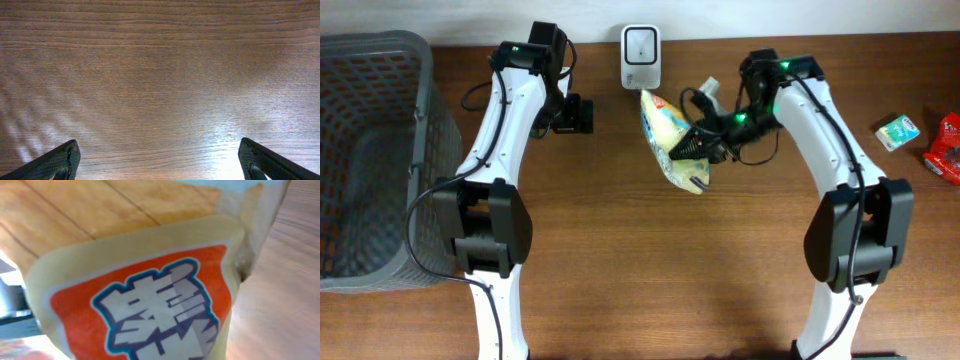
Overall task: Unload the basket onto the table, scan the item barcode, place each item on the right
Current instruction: 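Lift the yellow bag up in front of the scanner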
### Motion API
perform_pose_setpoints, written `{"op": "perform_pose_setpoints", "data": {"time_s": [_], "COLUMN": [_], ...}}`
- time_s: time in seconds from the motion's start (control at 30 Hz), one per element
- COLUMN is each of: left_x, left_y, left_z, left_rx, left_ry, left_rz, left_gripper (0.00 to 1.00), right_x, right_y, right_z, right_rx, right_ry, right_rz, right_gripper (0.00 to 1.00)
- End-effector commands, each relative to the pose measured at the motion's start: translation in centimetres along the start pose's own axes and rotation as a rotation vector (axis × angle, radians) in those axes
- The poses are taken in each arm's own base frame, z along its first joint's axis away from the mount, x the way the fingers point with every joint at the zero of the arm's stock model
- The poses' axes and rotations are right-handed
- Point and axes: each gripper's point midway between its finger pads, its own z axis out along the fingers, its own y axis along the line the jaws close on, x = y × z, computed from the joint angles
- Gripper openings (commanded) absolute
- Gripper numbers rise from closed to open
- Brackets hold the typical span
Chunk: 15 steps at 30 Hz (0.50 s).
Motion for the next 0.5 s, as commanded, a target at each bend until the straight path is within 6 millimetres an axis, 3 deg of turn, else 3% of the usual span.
{"op": "perform_pose_setpoints", "data": {"time_s": [0.0, 0.13, 0.27, 0.37, 0.43, 0.47], "left_x": [0.0, 0.0, 0.0, 0.0, 0.0, 0.0], "left_y": [0.2, 0.2, 0.2, 0.2, 0.2, 0.2], "left_z": [0.2, 0.2, 0.2, 0.2, 0.2, 0.2], "left_rx": [-0.008, -0.008, -0.008, -0.008, -0.008, -0.008], "left_ry": [0.004, 0.004, 0.004, 0.004, 0.004, 0.004], "left_rz": [-0.010, -0.010, -0.010, -0.010, -0.010, -0.010], "left_gripper": [0.99, 0.99, 0.99, 0.99, 0.99, 0.99], "right_x": [-0.5, 0.0, -0.6, -4.4, -9.3, -11.2], "right_y": [5.0, 5.0, 3.2, 0.9, -4.0, -5.2], "right_z": [-3.0, -3.2, -2.8, -3.0, -4.4, -5.0], "right_rx": [-0.300, -0.300, -0.189, -0.033, 0.300, 0.417], "right_ry": [-0.060, -0.057, -0.082, -0.170, -0.358, -0.453], "right_rz": [0.023, 0.029, -0.167, -0.257, -0.096, -0.064], "right_gripper": [0.04, 0.04, 0.04, 0.04, 0.04, 0.04]}}
